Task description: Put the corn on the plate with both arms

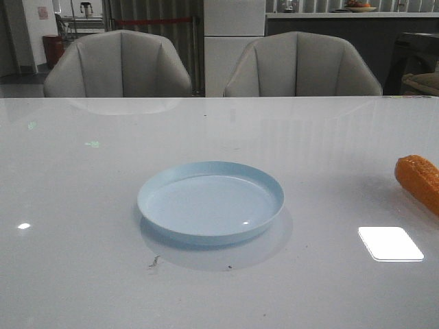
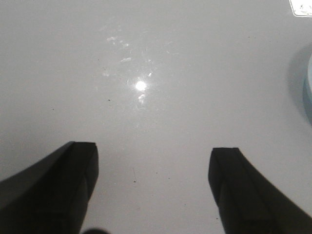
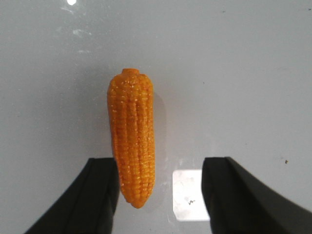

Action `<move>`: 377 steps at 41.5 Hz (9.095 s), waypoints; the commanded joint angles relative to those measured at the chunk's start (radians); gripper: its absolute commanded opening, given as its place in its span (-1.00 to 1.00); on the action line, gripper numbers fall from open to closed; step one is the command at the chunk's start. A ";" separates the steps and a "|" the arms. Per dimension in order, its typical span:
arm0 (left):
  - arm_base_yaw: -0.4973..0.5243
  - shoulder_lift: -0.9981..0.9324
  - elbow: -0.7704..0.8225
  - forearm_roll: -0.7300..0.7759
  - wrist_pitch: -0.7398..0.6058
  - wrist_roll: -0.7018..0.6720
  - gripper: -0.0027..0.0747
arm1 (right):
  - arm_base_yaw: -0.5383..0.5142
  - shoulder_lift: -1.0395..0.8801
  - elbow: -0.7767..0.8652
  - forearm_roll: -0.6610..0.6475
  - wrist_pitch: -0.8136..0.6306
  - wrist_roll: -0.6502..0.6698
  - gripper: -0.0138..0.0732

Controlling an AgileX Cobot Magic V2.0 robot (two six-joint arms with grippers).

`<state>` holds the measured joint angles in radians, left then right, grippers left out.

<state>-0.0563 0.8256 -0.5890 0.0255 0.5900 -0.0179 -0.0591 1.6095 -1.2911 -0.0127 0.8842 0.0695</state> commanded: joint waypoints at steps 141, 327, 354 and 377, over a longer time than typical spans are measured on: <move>0.001 -0.009 -0.030 -0.017 -0.118 -0.002 0.43 | 0.561 0.615 -0.687 0.283 0.259 -0.159 0.30; 0.001 -0.846 0.370 0.050 -0.226 -0.002 -0.68 | -0.022 -0.955 0.483 0.110 -0.021 -0.202 0.51; 0.003 -0.846 0.632 -0.065 -0.323 -0.004 -0.68 | -0.022 -0.957 0.486 0.110 -0.011 -0.202 0.51; 0.005 -0.846 0.632 -0.057 -0.648 -0.004 -0.68 | -0.022 -0.957 0.486 0.111 -0.013 -0.202 -0.03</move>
<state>-0.0540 -0.0048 0.0053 -0.0283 0.0093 -0.0179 -0.0753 0.6508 -0.7786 0.0925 0.9348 -0.1240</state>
